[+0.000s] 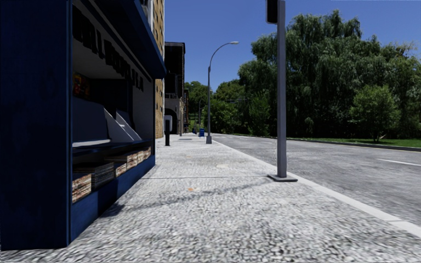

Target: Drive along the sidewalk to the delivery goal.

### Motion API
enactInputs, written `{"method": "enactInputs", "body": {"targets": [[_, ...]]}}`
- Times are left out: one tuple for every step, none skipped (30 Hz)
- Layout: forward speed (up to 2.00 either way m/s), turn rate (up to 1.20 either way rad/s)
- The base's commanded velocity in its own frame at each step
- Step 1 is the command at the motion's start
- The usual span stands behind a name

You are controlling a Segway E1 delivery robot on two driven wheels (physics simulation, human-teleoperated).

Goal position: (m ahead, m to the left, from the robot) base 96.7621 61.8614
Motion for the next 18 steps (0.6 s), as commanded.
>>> {"method": "enactInputs", "body": {"targets": [[1.44,0.01],[1.44,0.28],[1.44,0.48],[1.44,0.48],[1.44,0.56],[1.44,0.57],[1.44,0.36],[1.44,0.14],[1.44,0.06],[1.44,0.06],[1.44,0.02],[1.44,0.0],[1.44,0.0],[1.44,0.0],[1.44,0.0],[1.44,0.0],[1.44,0.0],[1.44,0.0]]}}
